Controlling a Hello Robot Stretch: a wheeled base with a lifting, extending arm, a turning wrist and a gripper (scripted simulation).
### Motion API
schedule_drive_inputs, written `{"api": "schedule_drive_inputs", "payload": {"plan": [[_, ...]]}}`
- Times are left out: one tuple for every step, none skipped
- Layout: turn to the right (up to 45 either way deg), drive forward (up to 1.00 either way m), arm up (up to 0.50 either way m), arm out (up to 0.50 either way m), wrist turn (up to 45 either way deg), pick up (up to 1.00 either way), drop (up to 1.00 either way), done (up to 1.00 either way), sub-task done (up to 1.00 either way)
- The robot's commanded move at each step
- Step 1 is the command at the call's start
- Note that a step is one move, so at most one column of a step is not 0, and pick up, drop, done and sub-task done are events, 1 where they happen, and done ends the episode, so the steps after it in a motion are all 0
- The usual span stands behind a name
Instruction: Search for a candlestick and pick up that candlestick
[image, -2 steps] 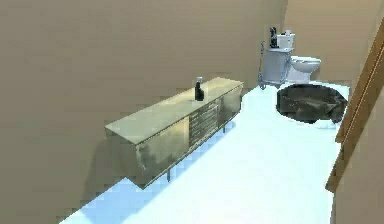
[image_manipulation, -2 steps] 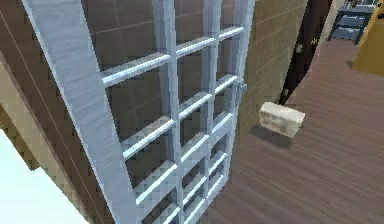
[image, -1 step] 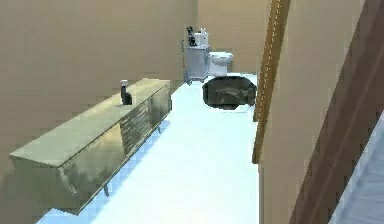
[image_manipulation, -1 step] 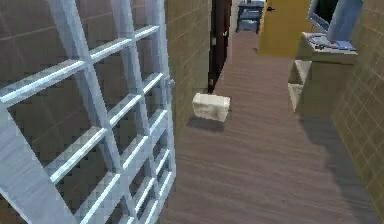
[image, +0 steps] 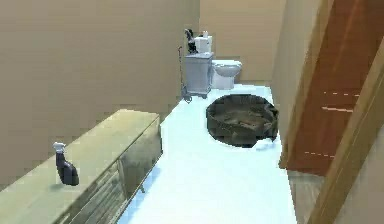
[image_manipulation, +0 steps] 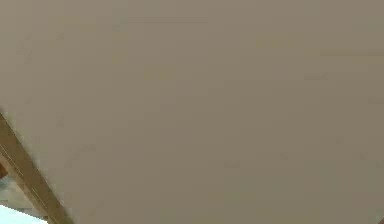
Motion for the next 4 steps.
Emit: {"api": "schedule_drive_inputs", "payload": {"plan": [[0.0,1.00,0.00,0.00,0.0,0.00,0.00,0.00,0.00],[0.0,0.70,0.00,0.00,0.0,0.00,0.00,0.00,0.00],[-12.0,0.00,0.00,0.00,0.0,0.00,0.00,0.00,0.00],[0.0,0.85,0.00,0.00,0.0,0.00,0.00,0.00,0.00]]}}
